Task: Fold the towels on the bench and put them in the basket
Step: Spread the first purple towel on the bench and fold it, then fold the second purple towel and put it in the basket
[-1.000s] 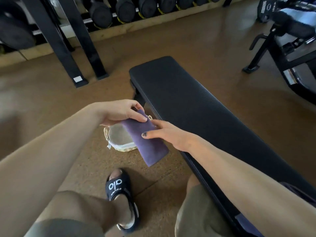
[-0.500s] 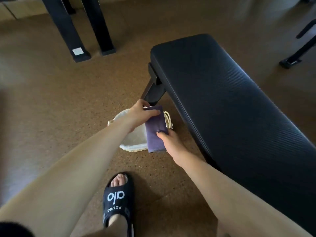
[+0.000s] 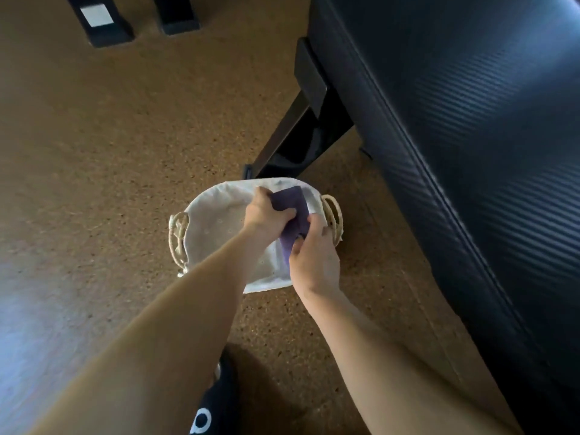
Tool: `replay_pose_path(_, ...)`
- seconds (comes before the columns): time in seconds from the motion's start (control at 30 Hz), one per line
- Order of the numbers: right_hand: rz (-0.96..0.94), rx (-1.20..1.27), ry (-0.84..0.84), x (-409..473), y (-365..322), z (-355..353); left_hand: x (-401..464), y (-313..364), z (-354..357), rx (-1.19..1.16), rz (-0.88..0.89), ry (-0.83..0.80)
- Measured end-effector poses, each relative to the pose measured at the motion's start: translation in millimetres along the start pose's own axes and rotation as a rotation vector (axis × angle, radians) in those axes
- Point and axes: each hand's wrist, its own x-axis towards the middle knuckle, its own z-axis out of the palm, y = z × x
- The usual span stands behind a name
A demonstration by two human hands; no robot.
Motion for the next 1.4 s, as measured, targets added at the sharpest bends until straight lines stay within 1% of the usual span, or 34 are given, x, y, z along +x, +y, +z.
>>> replay_pose_path(0.17, -0.054, -0.234, -0.015, 19, 2, 22, 30, -18, 14, 0.013, 0.009, -0.004)
replay_pose_path(0.23, -0.044, -0.336, -0.057, 24, 3, 28, 34, -22, 21, 0.039, 0.016, -0.01)
replay_pose_path(0.3, -0.014, -0.385, -0.094, 29, 3, 30, 35, -27, 28, 0.051, -0.005, -0.013)
replay_pose_path(0.37, 0.019, -0.393, -0.136, 33, 3, 33, 33, -30, 32, 0.055, -0.035, -0.017)
replay_pose_path(0.4, 0.035, -0.397, -0.145, 35, 4, 36, 33, -31, 33, 0.087, -0.017, -0.02)
replay_pose_path(0.5, 0.042, -0.454, -0.095, 36, 8, 47, 33, -29, 37, 0.267, 0.083, 0.003)
replay_pose_path(0.6, 0.031, -0.488, -0.03, 31, 8, 53, 30, -23, 35, 0.339, 0.081, 0.01)
replay_pose_path(0.7, 0.039, -0.449, 0.008, 18, -6, 43, 19, -13, 24, 0.323, 0.053, -0.029)
replay_pose_path(0.73, 0.013, -0.416, 0.022, 10, -11, 37, 14, -8, 18, 0.34, 0.06, -0.039)
replay_pose_path(0.77, -0.021, -0.369, 0.001, -1, -18, 28, 7, -3, 11, 0.372, 0.062, -0.047)
replay_pose_path(0.83, -0.091, -0.295, -0.049, -29, -31, 6, -11, 10, -6, 0.478, 0.05, -0.072)
replay_pose_path(0.9, -0.141, -0.247, -0.076, -55, -41, -22, -35, 24, -24, 0.603, 0.02, -0.132)
replay_pose_path(0.93, -0.168, -0.263, -0.067, -67, -47, -40, -50, 33, -34, 0.664, 0.012, -0.17)
replay_pose_path(1.0, -0.225, -0.277, -0.145, -92, -59, -79, -84, 56, -51, 0.739, 0.039, -0.206)
replay_pose_path(1.1, -0.275, -0.25, -0.26, -122, -72, -140, -142, 105, -72, 0.753, 0.145, -0.169)
replay_pose_path(1.17, -0.281, -0.144, -0.266, -143, -75, -187, -180, 142, -84, 0.752, 0.231, -0.131)
replay_pose_path(1.23, -0.269, -0.046, -0.254, -163, -70, -249, -220, 180, -87, 0.712, 0.316, -0.114)
replay_pose_path(1.3, -0.251, 0.0, -0.187, -183, -51, -321, -265, 213, -79, 0.667, 0.426, -0.057)
replay_pose_path(1.37, -0.206, 0.049, -0.144, -204, -21, -388, -310, 236, -63, 0.634, 0.57, 0.025)
replay_pose_path(1.4, -0.163, 0.078, -0.134, -213, -1, -414, -334, 245, -53, 0.621, 0.626, 0.039)
